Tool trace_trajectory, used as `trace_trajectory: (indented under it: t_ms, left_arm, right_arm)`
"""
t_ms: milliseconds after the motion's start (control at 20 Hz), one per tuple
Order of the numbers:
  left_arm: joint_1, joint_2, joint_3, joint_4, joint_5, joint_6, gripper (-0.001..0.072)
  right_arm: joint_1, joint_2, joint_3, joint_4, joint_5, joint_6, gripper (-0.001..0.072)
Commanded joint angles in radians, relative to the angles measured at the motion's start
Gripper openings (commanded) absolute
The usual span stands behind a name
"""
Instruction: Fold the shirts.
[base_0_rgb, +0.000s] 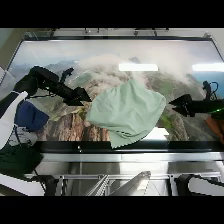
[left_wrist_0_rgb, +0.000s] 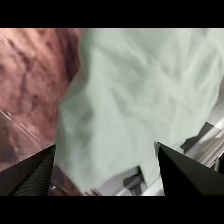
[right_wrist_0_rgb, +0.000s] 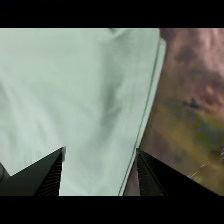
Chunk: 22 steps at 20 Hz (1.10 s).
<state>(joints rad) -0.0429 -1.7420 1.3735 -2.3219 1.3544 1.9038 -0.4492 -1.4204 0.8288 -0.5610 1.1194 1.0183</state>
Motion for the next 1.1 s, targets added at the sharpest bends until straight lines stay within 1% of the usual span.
trace_trajectory:
  t_ms: [0, 200, 300, 450, 500, 550, 600, 650, 700, 800, 850, 900, 1000, 1050]
  left_arm:
    - [-0.023, -0.102, 0.083, -0.002, 0.012, -0.001, 0.0699]
    - [-0.072, -0.201, 0.235, 0.000, 0.011, -0.002, 0.0698]
    - [-0.103, -0.257, 0.313, 0.000, 0.019, -0.032, 0.0699]
    - [-0.149, -0.340, 0.420, -0.001, 0.082, -0.068, 0.0698]
    - [-0.162, -0.361, 0.448, -0.001, 0.104, -0.076, 0.0696]
    - [-0.173, -0.380, 0.476, -0.001, 0.127, -0.084, 0.0511]
    - [-0.182, -0.394, 0.501, -0.001, 0.143, -0.083, 0.0132]
    - [-0.187, -0.401, 0.525, -0.004, 0.157, -0.082, 0.0019]
    - [-0.190, -0.399, 0.547, -0.005, 0.175, -0.082, 0.0019]
    - [-0.187, -0.380, 0.626, -0.023, 0.273, -0.083, 0.0020]
    - [-0.180, -0.353, 0.660, -0.037, 0.324, -0.083, 0.0020]
    - [-0.172, -0.303, 0.680, -0.060, 0.356, -0.083, 0.0020]
    - [-0.153, -0.156, 0.656, -0.158, 0.354, -0.071, 0.0020]
    - [-0.151, -0.054, 0.622, -0.193, 0.347, -0.053, 0.0020]
  right_arm:
    - [0.019, -0.043, -0.028, -0.004, -0.089, 0.010, 0.0498]
    - [0.113, -0.103, -0.028, 0.012, -0.158, 0.045, 0.0497]
    - [0.166, -0.127, -0.028, 0.034, -0.200, 0.045, 0.0497]
    - [0.227, -0.150, -0.028, 0.095, -0.239, 0.044, 0.0497]
    - [0.240, -0.154, -0.028, 0.116, -0.240, 0.040, 0.0484]
    - [0.252, -0.155, -0.028, 0.152, -0.232, -0.003, 0.0307]
    - [0.257, -0.154, -0.028, 0.203, -0.205, -0.064, 0.0117]
    - [0.256, -0.152, -0.028, 0.262, -0.168, -0.121, 0.0044]
    - [0.255, -0.142, -0.028, 0.319, -0.132, -0.176, 0.0018]
    - [0.240, -0.076, -0.028, 0.406, -0.084, -0.223, 0.0017]
    - [0.222, -0.012, -0.026, 0.458, -0.039, -0.254, 0.0017]
    - [0.196, 0.059, -0.018, 0.520, 0.025, -0.285, 0.0017]
    - [0.128, 0.231, 0.021, 0.675, 0.183, -0.341, 0.0017]
    - [0.088, 0.329, 0.050, 0.740, 0.237, -0.341, 0.0017]
